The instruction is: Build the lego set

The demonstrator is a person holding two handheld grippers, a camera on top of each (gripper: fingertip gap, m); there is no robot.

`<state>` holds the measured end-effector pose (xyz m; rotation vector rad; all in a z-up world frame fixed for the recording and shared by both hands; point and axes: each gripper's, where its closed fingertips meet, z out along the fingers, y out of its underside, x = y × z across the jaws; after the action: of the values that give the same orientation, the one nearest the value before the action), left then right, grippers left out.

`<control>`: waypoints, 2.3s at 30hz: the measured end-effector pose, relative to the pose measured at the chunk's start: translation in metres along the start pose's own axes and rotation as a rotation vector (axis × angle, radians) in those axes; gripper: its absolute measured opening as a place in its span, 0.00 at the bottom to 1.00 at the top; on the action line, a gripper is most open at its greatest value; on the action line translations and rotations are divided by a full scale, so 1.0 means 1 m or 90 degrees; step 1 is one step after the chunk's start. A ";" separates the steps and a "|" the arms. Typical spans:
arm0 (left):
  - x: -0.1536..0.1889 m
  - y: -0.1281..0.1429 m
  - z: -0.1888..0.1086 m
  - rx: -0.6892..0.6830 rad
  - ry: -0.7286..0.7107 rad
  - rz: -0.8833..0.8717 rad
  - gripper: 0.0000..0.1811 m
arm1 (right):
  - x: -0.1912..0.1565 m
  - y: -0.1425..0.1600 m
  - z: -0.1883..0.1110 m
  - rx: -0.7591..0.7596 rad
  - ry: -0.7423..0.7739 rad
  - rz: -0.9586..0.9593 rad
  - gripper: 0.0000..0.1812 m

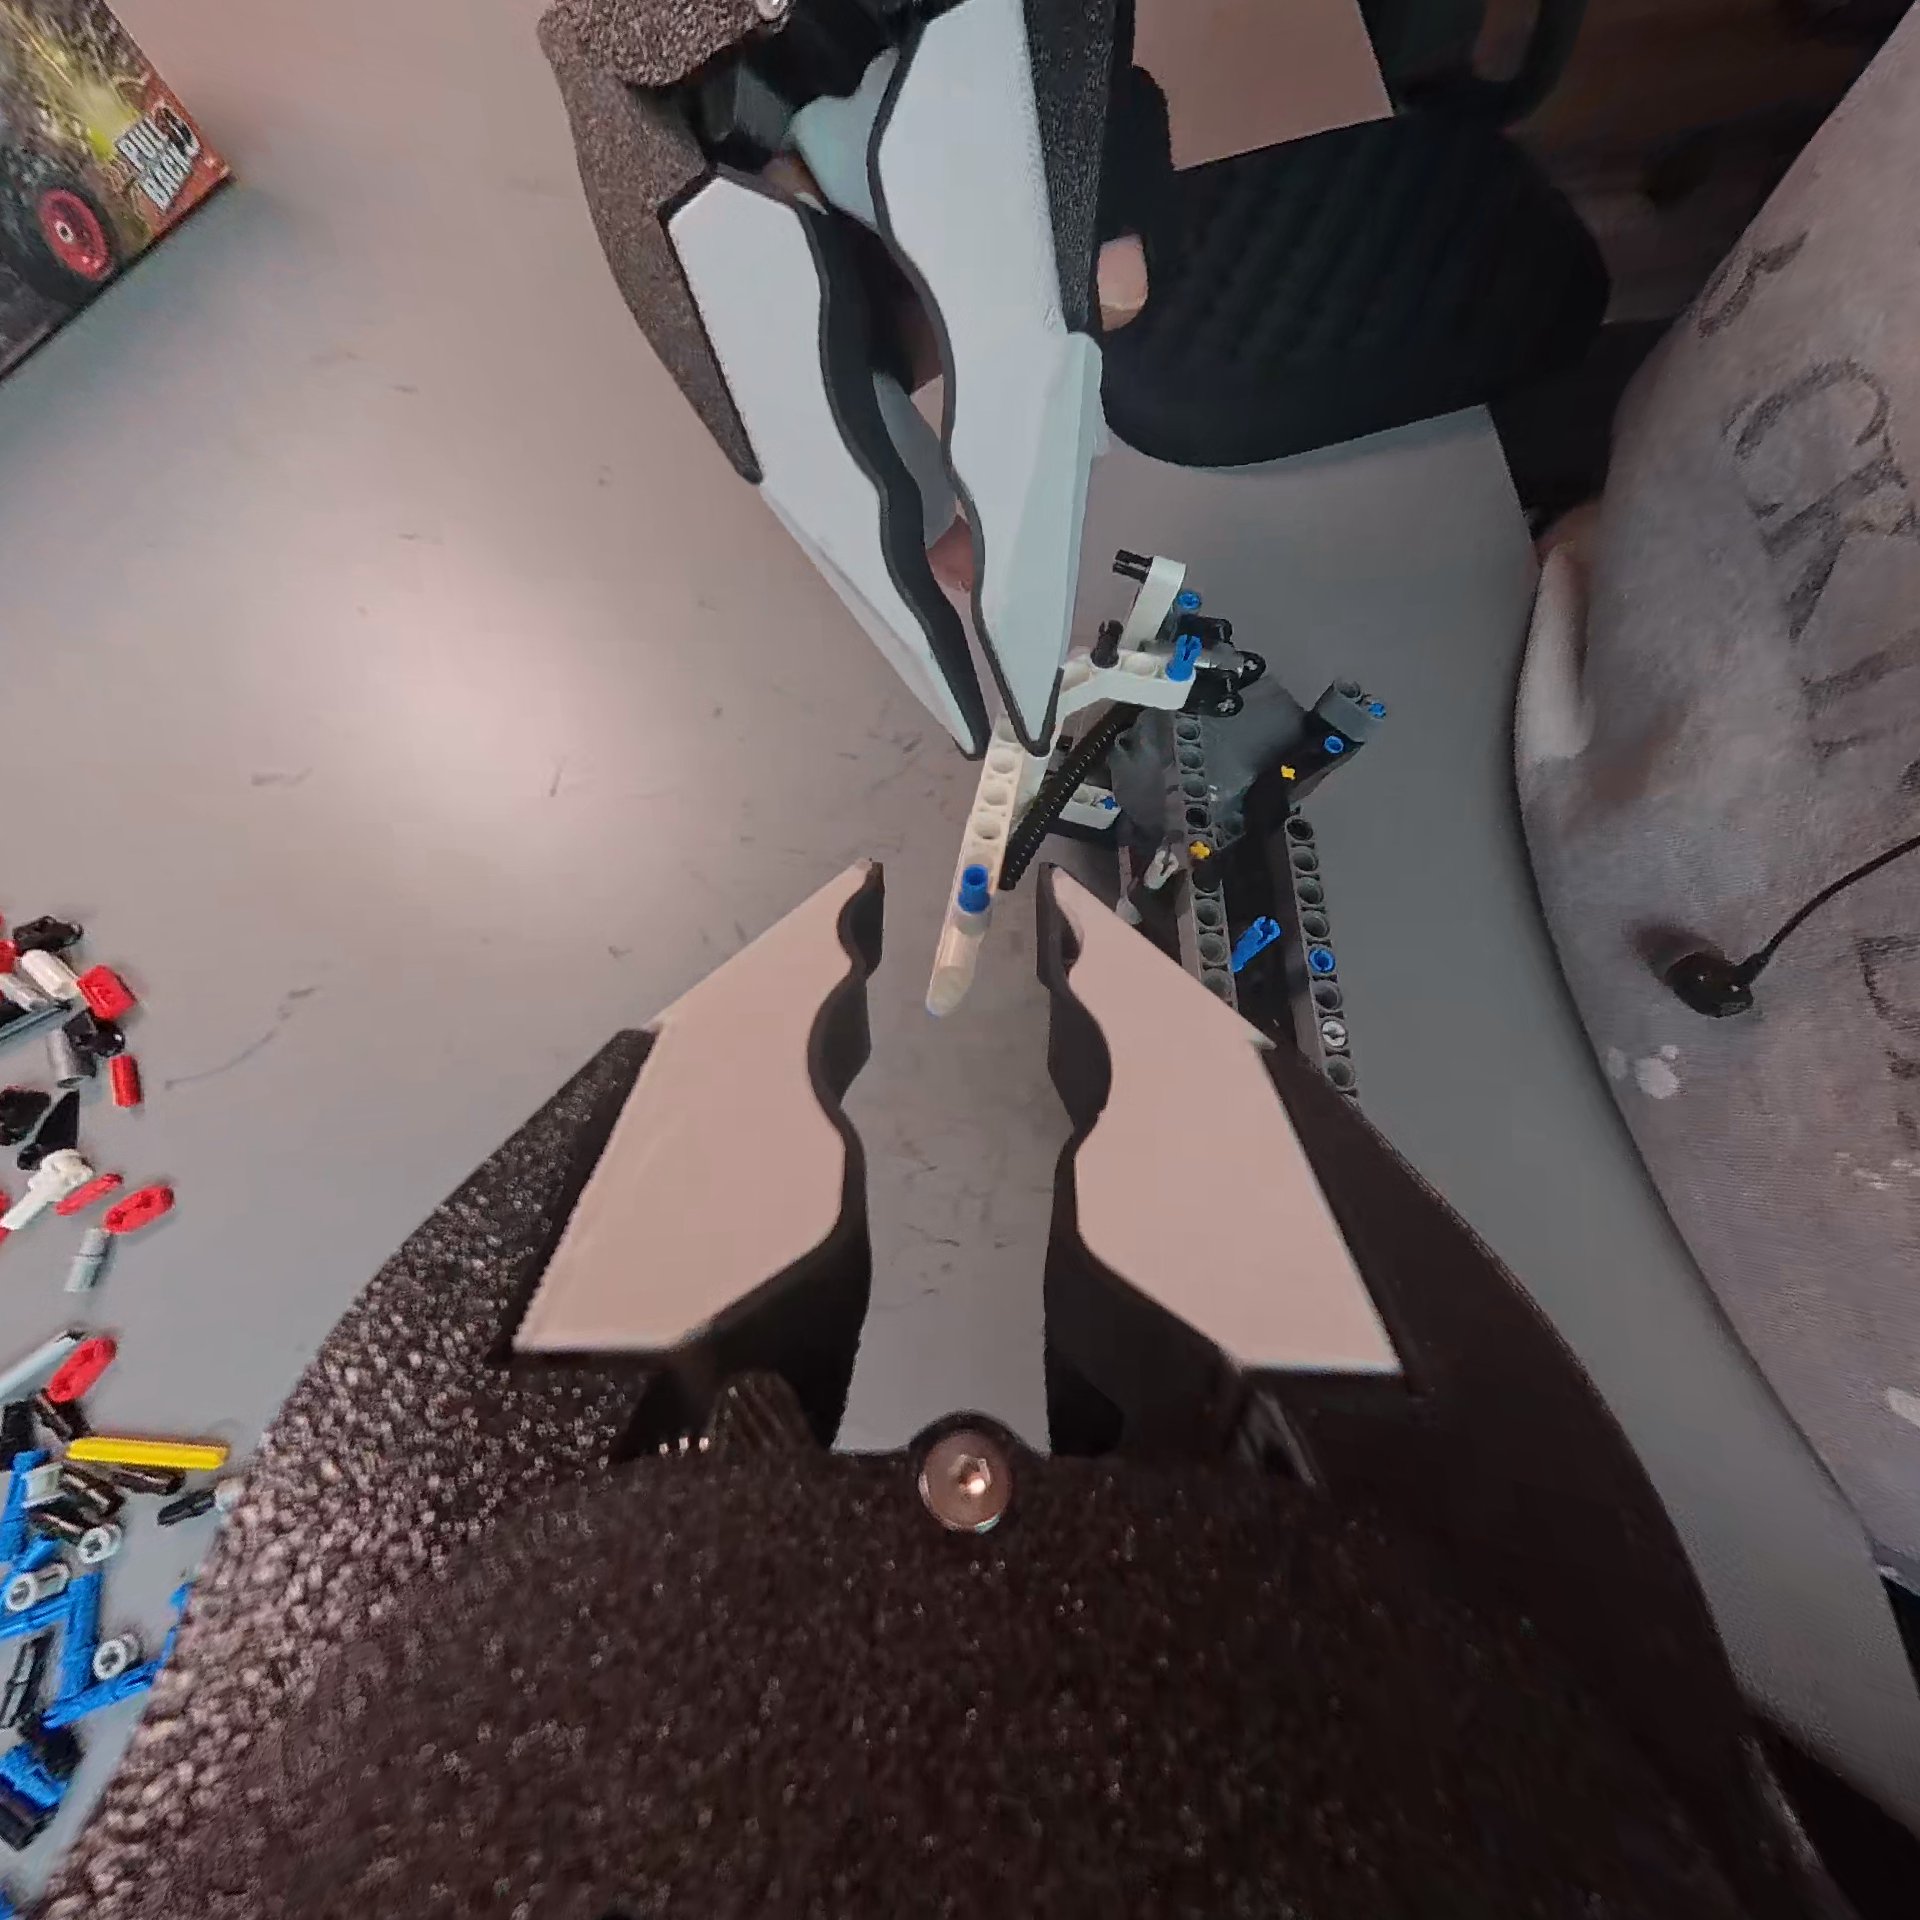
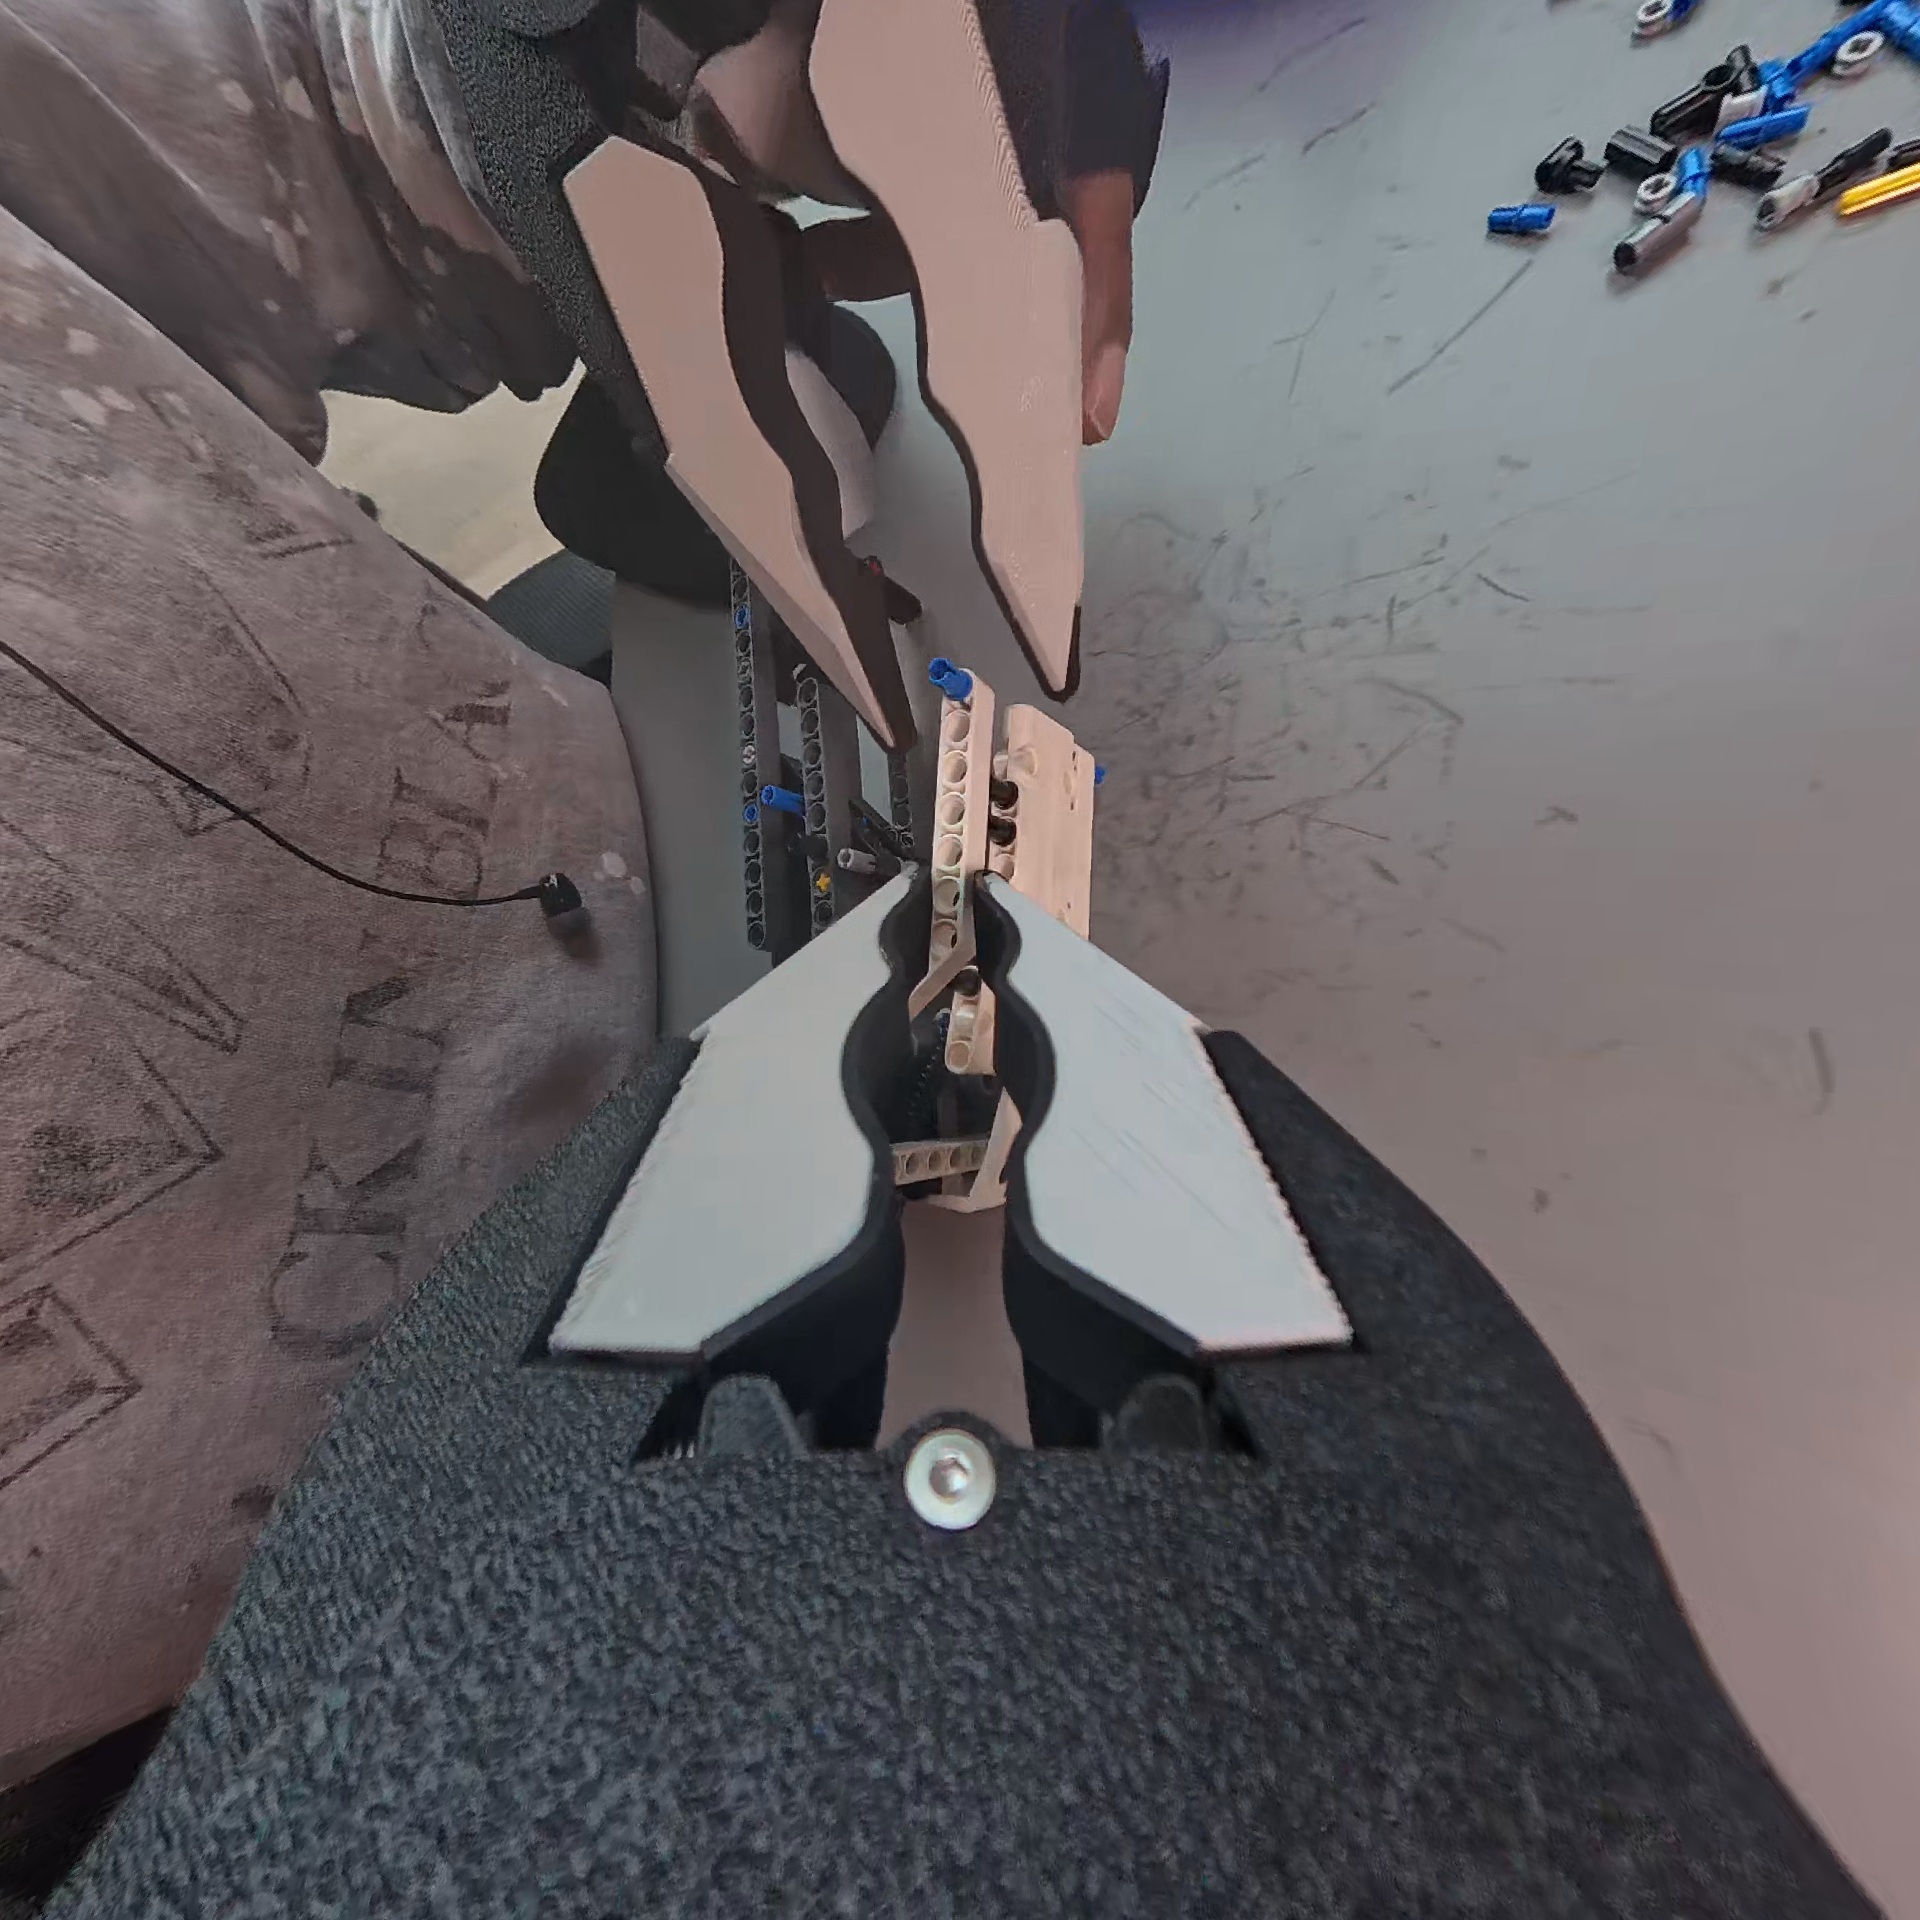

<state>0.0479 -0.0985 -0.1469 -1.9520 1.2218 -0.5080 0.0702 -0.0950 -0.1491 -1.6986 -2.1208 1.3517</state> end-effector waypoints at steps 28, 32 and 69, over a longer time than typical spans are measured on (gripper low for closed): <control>-0.006 0.012 0.014 -0.020 -0.013 -0.009 0.04 | 0.006 -0.003 -0.011 0.028 0.003 -0.040 0.09; -0.007 0.011 0.013 -0.023 -0.014 -0.002 0.04 | -0.001 0.004 -0.016 0.032 0.040 -0.067 0.11; 0.003 0.008 0.010 0.032 0.015 0.090 0.10 | -0.008 0.024 0.003 0.062 0.203 -0.005 0.09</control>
<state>0.0518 -0.0992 -0.1594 -1.8060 1.3389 -0.4861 0.0895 -0.1038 -0.1638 -1.7299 -1.8531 1.0772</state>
